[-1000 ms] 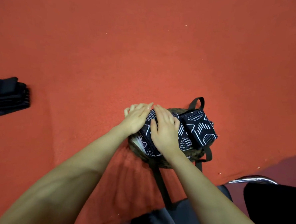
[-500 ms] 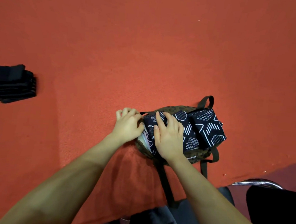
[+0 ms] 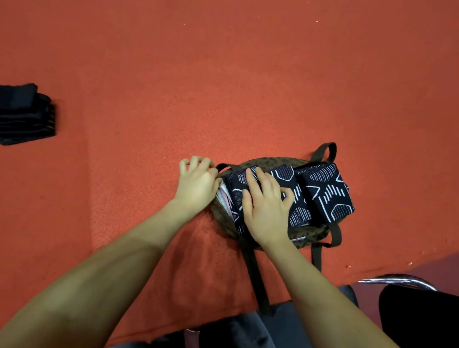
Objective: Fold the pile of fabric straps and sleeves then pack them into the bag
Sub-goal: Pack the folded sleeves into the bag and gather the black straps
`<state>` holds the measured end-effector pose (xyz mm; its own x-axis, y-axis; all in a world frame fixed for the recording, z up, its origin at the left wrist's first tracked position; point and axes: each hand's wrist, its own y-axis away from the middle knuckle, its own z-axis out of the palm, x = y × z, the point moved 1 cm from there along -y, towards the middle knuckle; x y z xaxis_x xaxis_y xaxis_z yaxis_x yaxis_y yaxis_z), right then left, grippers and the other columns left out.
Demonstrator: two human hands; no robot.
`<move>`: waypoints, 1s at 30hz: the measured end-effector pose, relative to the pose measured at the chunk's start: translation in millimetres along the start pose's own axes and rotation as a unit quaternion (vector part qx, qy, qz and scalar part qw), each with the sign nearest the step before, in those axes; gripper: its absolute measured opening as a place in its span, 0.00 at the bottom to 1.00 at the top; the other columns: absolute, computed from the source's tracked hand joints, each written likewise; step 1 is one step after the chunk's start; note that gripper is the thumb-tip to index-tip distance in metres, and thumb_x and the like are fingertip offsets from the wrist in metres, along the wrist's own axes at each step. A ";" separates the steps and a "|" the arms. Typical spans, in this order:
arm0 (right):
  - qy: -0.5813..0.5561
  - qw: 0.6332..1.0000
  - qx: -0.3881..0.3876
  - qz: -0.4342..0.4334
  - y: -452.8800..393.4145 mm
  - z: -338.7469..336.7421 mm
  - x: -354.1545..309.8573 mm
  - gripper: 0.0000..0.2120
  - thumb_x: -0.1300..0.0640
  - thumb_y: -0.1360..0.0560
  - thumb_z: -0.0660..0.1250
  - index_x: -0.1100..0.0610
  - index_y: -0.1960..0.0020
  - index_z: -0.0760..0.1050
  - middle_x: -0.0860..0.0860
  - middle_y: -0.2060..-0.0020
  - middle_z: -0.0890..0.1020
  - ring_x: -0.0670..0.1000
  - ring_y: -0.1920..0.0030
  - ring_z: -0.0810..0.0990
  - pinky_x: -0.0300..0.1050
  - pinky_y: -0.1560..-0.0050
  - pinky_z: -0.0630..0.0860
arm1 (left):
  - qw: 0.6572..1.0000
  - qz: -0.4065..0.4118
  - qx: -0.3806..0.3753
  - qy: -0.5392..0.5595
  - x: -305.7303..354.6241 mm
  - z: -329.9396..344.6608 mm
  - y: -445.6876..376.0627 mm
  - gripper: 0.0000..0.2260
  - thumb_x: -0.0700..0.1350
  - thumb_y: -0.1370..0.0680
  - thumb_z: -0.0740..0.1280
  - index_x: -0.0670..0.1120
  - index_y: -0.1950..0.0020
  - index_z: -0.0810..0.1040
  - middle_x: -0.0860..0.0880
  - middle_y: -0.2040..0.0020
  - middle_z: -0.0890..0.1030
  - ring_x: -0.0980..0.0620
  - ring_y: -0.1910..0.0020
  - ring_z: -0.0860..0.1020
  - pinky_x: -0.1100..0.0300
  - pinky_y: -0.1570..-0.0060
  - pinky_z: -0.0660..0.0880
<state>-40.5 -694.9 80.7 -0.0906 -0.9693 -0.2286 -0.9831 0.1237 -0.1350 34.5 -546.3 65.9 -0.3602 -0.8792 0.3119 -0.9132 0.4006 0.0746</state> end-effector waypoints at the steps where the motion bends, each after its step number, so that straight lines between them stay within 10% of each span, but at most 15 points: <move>1: -0.003 1.000 -0.001 -0.005 1.9 -0.3 -1.4 0.22 0.48 0.23 0.54 0.54 0.33 0.74 0.50 0.35 0.76 0.49 0.35 0.71 0.52 0.41 0.60 | 1.000 -0.008 0.002 0.003 0.9 0.7 -2.9 0.09 0.44 0.24 0.68 0.39 0.55 0.83 0.44 0.50 0.79 0.39 0.44 0.72 0.48 0.45 0.55; 16: -0.035 0.998 0.031 0.035 -2.4 -4.8 -6.5 0.18 0.47 0.24 0.57 0.54 0.45 0.80 0.53 0.52 0.77 0.55 0.53 0.75 0.49 0.48 0.62 | 0.977 -0.011 0.208 0.051 18.1 -38.9 3.9 0.11 0.44 0.26 0.66 0.40 0.67 0.76 0.41 0.46 0.75 0.45 0.43 0.66 0.51 0.47 0.56; 24: -0.010 0.997 -0.002 0.081 -16.0 -34.4 27.9 0.32 0.33 0.28 0.55 0.49 0.31 0.70 0.54 0.30 0.69 0.58 0.30 0.65 0.55 0.36 0.53 | 0.998 -0.020 0.042 0.030 37.3 -42.3 -32.4 0.14 0.46 0.20 0.60 0.45 0.35 0.72 0.46 0.39 0.75 0.44 0.40 0.72 0.51 0.42 0.59; 30: -0.004 0.980 -0.135 0.145 -26.0 -40.6 56.5 0.46 0.22 0.36 0.40 0.42 0.24 0.54 0.50 0.22 0.47 0.59 0.24 0.42 0.64 0.29 0.39 | 0.995 -0.005 -0.004 0.101 76.2 -51.3 -78.6 0.17 0.54 0.18 0.55 0.48 0.43 0.79 0.49 0.46 0.79 0.46 0.44 0.73 0.54 0.45 0.58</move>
<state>-26.5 -761.5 110.4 -0.3720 -0.8998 -0.2278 -0.9227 0.3317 0.1964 88.6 -631.6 132.4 -0.3055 -0.8135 0.4949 -0.9142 0.3959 0.0865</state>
